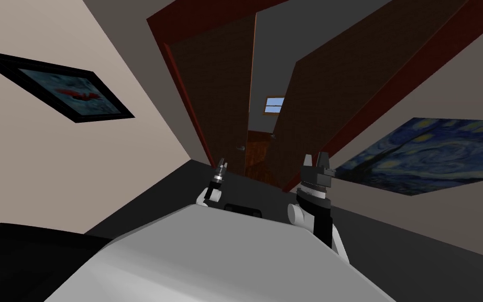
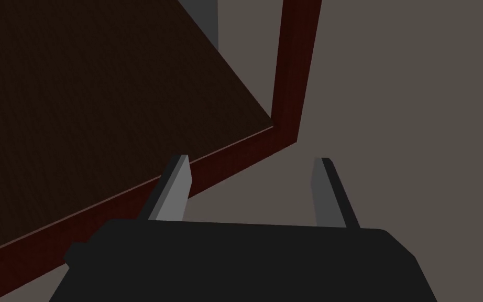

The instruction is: Push the door open

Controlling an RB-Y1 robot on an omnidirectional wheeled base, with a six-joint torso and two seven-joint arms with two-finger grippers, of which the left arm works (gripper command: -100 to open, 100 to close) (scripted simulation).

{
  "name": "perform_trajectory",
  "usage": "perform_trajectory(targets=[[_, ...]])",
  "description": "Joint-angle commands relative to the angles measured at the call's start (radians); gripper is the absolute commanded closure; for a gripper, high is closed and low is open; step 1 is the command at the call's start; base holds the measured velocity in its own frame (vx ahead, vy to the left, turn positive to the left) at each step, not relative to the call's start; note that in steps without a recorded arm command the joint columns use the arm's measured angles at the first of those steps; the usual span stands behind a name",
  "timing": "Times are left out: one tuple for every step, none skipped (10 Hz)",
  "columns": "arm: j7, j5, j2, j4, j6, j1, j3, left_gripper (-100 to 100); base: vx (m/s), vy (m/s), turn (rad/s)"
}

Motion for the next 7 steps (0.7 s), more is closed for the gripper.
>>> perform_trajectory(targets=[[-0.003, -0.003, -0.001, 0.05, -0.006, -0.021, -0.003, -100, 0.099, 0.008, 0.001], [-0.003, -0.005, -0.001, 0.079, -0.01, -0.033, -0.004, -100, 0.103, 0.01, 0.001], [-0.003, -0.005, -0.001, 0.082, -0.01, -0.033, -0.004, -100, 0.067, 0.003, -0.001], [-0.004, -0.007, 0.0, 0.112, -0.013, -0.046, -0.005, -100, 0.055, -0.002, 0.003], [-0.005, -0.008, 0.0, 0.143, -0.017, -0.058, -0.007, -100, 0.076, -0.006, 0.001], [-0.006, -0.01, 0.0, 0.173, -0.02, -0.071, -0.008, -100, 0.088, 0.001, 0.002], [-0.006, -0.012, -0.001, 0.202, -0.024, -0.083, -0.009, -100, 0.096, -0.005, 0.0]])
